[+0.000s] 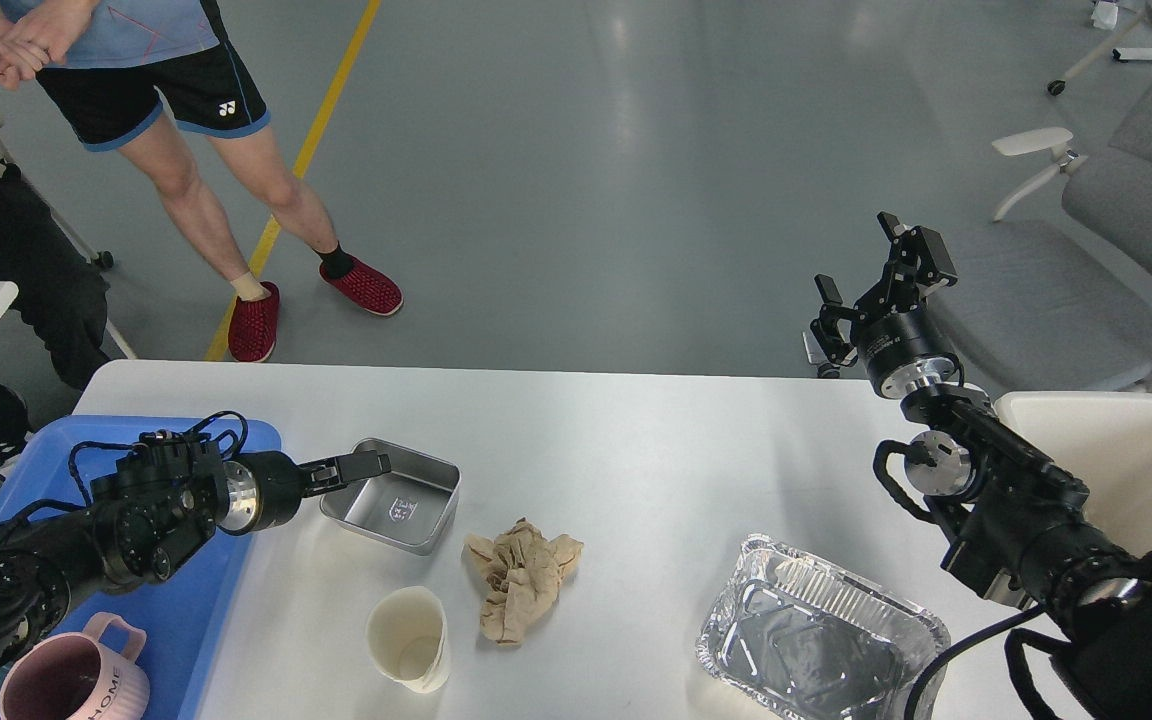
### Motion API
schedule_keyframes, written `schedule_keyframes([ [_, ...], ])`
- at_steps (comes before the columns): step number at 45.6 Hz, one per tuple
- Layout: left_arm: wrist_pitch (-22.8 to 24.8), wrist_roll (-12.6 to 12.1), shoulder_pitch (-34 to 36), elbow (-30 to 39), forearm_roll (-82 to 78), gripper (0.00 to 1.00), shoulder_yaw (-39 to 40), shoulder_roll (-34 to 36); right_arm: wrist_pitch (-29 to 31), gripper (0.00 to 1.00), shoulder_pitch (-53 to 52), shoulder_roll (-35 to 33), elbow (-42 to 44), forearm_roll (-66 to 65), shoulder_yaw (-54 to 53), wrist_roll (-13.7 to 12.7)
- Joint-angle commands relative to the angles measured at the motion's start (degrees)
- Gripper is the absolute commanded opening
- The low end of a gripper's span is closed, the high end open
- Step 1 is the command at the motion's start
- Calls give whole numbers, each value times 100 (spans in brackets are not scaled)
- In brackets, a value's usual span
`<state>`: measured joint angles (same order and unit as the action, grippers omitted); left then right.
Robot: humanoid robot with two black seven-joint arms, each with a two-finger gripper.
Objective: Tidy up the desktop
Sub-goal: 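Grasp the steel tray rim with the left gripper and lift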
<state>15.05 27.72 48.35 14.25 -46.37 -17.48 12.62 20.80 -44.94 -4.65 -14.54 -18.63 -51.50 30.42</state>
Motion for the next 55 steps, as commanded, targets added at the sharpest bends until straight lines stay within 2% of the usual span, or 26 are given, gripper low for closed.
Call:
schedule_keyframes([
  [1, -11, -21, -36, -80, -30, 67, -18, -101, 3, 100, 29, -1, -5, 0, 0, -1],
  [9, 42, -4, -89, -405, -48, 50, -194, -216, 3, 100, 21, -10, -5, 0, 0, -1],
  [15, 60, 5, -89, -450, -48, 46, -273, -207, 3, 100, 3, -10, -5, 0, 0, -1],
  [28, 148, 14, -80, -695, -48, 18, -484, -207, 3, 100, 12, -10, -5, 0, 0, -1],
  [31, 192, 14, -80, -757, -48, 15, -519, -216, 3, 100, 12, -1, -5, 0, 0, -1],
  [35, 209, 14, -71, -757, -48, 2, -563, -216, 3, 100, 12, -1, -5, 0, 0, -1],
  [55, 200, -3, 8, -775, -48, 0, -721, -251, 3, 100, -6, -1, -5, 0, 0, -1],
])
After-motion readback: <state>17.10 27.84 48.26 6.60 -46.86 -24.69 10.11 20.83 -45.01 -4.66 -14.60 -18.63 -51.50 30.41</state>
